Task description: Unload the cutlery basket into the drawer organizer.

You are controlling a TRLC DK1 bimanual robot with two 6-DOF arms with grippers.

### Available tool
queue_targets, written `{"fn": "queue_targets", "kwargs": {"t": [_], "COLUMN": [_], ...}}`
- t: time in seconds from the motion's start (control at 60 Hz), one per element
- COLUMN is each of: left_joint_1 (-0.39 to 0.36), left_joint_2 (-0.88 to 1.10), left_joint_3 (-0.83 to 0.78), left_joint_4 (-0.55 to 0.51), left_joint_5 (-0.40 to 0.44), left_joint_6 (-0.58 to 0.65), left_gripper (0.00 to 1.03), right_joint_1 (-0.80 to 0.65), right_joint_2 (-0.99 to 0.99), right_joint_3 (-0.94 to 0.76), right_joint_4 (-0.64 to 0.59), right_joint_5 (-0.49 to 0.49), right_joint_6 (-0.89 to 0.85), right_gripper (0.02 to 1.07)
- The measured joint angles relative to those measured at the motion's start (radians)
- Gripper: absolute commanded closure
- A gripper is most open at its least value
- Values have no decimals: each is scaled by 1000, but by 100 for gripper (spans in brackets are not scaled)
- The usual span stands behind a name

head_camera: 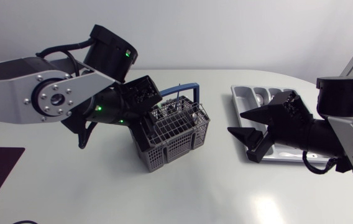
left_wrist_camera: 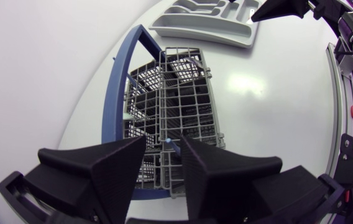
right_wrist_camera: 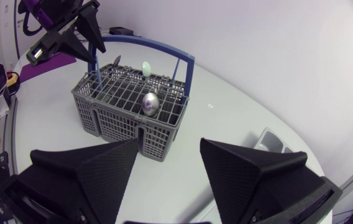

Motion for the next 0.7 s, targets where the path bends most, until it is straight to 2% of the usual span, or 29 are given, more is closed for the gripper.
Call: {"fn": "queue_targets", "kwargs": {"t": [0.05,0.083,0.433,0.7], "left_joint_1": [-3,-6,-9,-7], "left_joint_2": [3,5,7,-6], "left_joint_3": [-3,-5,-13,-12], "left_joint_4": [4,9,18,6], "left_joint_5": [0,0,2,13], "left_joint_6": [-7,-11,-45,-66], "left_gripper": [79,82,88,89], "right_joint_1": [0,0,0,11], "right_joint_2": [0,0,0,0], "right_joint_3": [0,0,0,0], "right_joint_4": [0,0,0,0], "right_joint_5": [0,0,5,21], "right_joint_6": [0,0,0,0], "right_gripper": [34,34,34,34]}}
